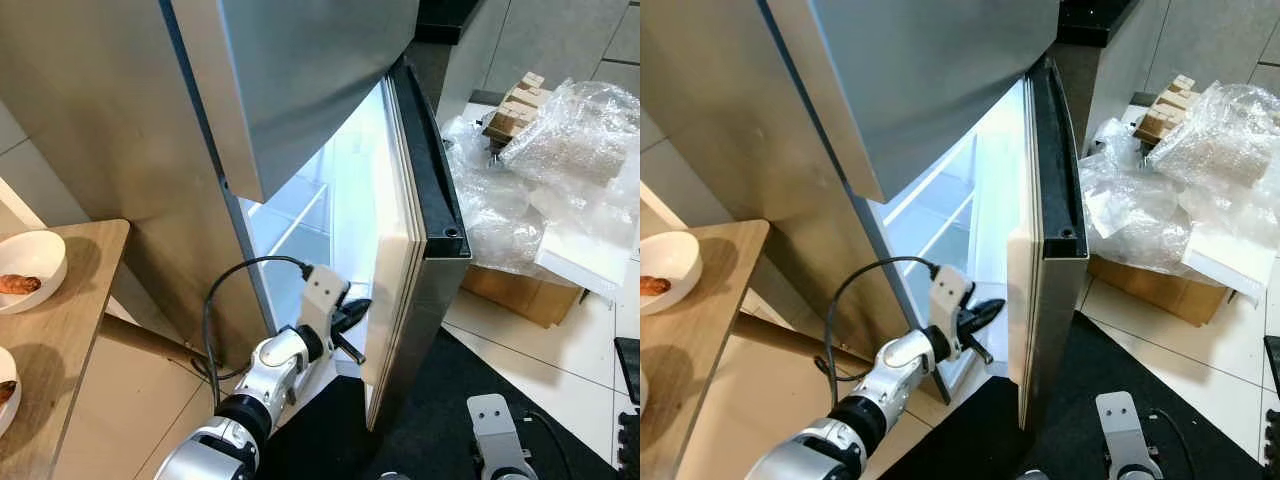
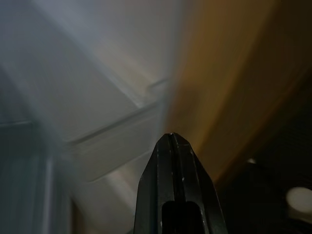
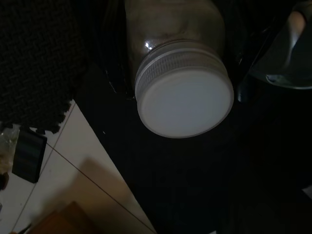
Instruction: Restocking fridge
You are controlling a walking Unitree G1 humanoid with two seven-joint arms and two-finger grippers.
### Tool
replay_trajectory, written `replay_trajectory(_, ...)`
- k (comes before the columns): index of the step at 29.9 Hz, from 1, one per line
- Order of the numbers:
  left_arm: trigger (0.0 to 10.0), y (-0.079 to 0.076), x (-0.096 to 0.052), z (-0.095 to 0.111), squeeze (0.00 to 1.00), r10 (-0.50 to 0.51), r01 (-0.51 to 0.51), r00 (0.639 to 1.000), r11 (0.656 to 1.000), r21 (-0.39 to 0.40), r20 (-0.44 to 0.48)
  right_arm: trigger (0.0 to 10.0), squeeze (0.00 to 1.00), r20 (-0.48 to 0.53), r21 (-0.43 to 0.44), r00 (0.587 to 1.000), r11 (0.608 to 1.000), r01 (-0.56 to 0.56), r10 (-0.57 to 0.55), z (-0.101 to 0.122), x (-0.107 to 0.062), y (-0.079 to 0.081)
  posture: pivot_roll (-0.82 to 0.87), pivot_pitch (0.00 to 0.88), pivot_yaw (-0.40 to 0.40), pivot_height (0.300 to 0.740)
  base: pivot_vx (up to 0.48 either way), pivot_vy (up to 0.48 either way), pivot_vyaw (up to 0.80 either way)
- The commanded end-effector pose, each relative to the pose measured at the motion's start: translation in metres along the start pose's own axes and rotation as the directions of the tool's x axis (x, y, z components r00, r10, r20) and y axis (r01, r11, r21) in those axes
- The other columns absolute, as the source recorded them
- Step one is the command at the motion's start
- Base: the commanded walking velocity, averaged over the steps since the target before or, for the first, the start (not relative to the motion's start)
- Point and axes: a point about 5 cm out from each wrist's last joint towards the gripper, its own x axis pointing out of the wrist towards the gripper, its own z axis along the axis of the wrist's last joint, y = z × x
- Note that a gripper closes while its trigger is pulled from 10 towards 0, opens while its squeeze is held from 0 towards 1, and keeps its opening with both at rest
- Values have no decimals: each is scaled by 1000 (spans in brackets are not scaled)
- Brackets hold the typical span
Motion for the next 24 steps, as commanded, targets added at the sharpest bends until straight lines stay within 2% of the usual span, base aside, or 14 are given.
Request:
replay_trajectory(1, 10000, 39, -36, -27, 0, 230, -229, 967, 973, 23, -110, 10000, 0, -15, -12, 1000, 1000, -23, 22, -3, -1, 5, -190, 132, 69, 740, 0, 0, 0)
replay_trajectory(2, 10000, 54, -52, -34, 0, 326, -322, 936, 945, 45, -136, 10000, 0, -13, -15, 1000, 1000, -24, 24, -3, -1, 5, -190, 131, 67, 740, 0, 0, 0)
replay_trajectory(4, 10000, 72, -77, -44, 0, 458, -455, 875, 889, 58, -156, 10000, 0, -8, -27, 1000, 999, -31, 30, -2, -1, 6, -189, 129, 64, 740, 0, 0, 0)
replay_trajectory(5, 10000, 72, -77, -44, 0, 458, -455, 875, 889, 58, -156, 10000, 0, -8, -27, 1000, 999, -31, 30, -2, -1, 6, -189, 129, 64, 740, 0, 0, 0)
replay_trajectory(8, 10000, 89, -112, -58, 0, 610, -609, 772, 791, 65, -179, 10000, 0, 3, -64, 999, 997, -54, 54, -1, -1, 7, -188, 126, 60, 740, 0, 0, 0)
replay_trajectory(10, 10000, 93, -130, -67, 0, 668, -675, 715, 736, 45, -206, 10000, 0, 7, -75, 998, 995, -63, 64, -1, -1, 8, -186, 124, 55, 740, 0, 0, 0)
replay_trajectory(12, 10000, 95, -140, -73, 0, 699, -713, 678, 701, 28, -225, 10000, 0, 8, -79, 998, 995, -67, 68, -1, -1, 8, -184, 124, 54, 740, 0, 0, 0)
replay_trajectory(13, 10000, 95, -140, -73, 0, 699, -713, 678, 701, 28, -225, 10000, 0, 8, -79, 998, 995, -67, 68, -1, -1, 8, -184, 124, 54, 740, 0, 0, 0)
replay_trajectory(14, 10000, 95, -146, -77, 0, 709, -725, 664, 688, 27, -239, 10000, 0, 11, -89, 997, 993, -73, 74, 0, -1, 9, -183, 123, 52, 740, 0, 0, 0)
replay_trajectory(16, 10000, 91, -153, -85, 0, 709, -729, 653, 684, 33, -266, 10000, 0, 17, -101, 996, 991, -83, 85, 2, -1, 10, -178, 117, 52, 740, 0, 0, 0)
replay_trajectory(21, 10000, 75, -165, -111, 0, 672, -726, 618, 687, 32, -409, 10000, 0, 27, -136, 990, 982, -131, 136, 8, 0, 21, -168, 106, 52, 740, 0, 0, 0)
replay_trajectory(22, 10000, 75, -165, -111, 0, 672, -726, 618, 687, 32, -409, 10000, 0, 27, -136, 990, 982, -131, 136, 8, 0, 21, -168, 106, 52, 740, 0, 0, 0)
replay_trajectory(24, 10000, 67, -173, -123, 0, 644, -720, 595, 693, 37, -481, 10000, 0, 26, -142, 989, 980, -137, 142, 9, 1, 25, -168, 96, 55, 740, 0, 0, 0)
